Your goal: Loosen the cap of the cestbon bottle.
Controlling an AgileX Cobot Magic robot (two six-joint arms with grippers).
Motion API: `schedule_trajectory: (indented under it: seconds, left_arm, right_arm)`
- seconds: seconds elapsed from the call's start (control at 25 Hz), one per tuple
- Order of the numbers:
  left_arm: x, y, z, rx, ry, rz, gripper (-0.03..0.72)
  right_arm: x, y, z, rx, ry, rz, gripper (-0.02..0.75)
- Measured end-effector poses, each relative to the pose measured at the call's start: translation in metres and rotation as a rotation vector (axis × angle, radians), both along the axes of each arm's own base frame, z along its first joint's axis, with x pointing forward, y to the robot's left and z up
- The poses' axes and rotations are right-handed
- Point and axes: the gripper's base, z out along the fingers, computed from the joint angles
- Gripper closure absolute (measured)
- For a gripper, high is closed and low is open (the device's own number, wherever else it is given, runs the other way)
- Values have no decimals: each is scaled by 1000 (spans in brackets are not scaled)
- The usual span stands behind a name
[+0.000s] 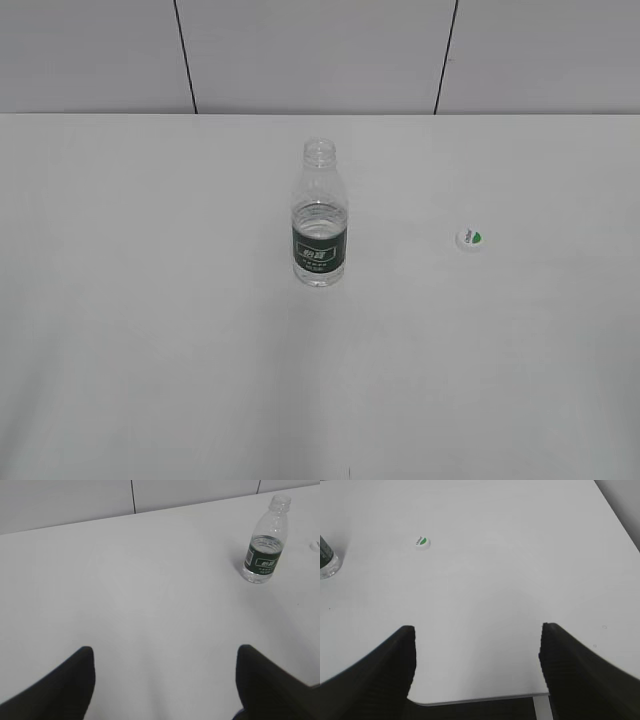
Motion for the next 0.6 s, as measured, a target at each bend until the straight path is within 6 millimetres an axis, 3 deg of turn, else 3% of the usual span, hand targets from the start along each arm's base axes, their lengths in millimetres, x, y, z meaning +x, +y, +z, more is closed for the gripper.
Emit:
schedule_trajectory:
  seconds: [0.24, 0.6]
  left_arm:
    - [0, 0, 0, -4, 1, 7, 170]
    - [1, 5, -1, -77, 14, 100, 251]
  right_arm:
    - [0, 0, 0, 0, 1, 0, 146]
    - [0, 0, 0, 0, 1, 0, 146]
